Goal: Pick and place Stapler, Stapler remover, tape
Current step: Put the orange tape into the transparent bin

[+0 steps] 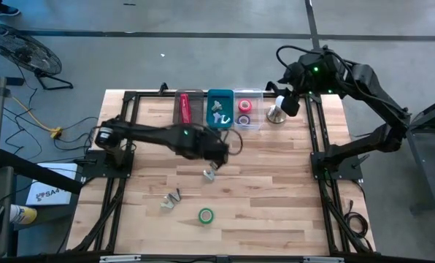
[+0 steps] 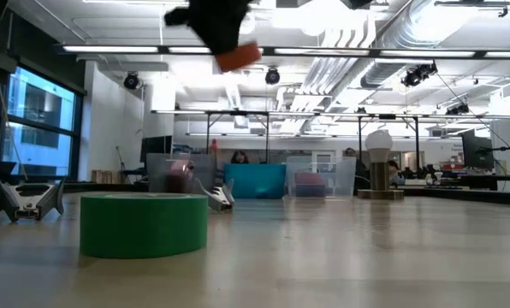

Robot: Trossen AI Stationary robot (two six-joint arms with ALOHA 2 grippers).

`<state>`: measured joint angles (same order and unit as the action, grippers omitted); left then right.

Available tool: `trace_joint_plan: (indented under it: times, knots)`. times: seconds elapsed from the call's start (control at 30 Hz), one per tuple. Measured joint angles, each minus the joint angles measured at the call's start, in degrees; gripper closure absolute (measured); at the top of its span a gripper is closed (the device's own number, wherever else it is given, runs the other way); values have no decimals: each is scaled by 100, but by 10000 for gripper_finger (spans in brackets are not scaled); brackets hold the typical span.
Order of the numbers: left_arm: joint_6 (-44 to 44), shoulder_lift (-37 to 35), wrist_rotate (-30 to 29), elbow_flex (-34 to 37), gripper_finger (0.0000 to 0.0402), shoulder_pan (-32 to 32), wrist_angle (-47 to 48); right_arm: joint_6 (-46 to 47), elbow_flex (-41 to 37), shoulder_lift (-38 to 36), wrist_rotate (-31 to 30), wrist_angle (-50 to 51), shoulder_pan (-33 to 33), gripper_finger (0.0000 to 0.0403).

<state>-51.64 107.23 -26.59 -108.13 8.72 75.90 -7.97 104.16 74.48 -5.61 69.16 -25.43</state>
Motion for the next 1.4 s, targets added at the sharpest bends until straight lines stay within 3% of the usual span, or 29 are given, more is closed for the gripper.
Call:
trace_joint_plan:
  times: [0.23,0.37,0.5,0.87,1.23,1.4]
  knots:
    - [1302,-247,-1174,-952,366,-387,6,-107,0,2,330,-361,-2,243]
    - [2184,-248,-1400,-1547,366,-694,-86,-137,0,2,457,-478,0,243]
    - [3209,-249,-1408,-1835,366,-1005,-849,-182,0,2,473,-635,0,243]
    - [5774,-245,-345,-2062,366,-1618,-3460,-519,0,47,1331,-1449,-2,243]
    - [6399,-248,858,-2060,366,-2009,-4547,-916,0,50,2177,-1841,-2,243]
    - [6407,-248,1304,-2060,366,-2125,-4671,-1022,0,59,2284,-2181,-2,243]
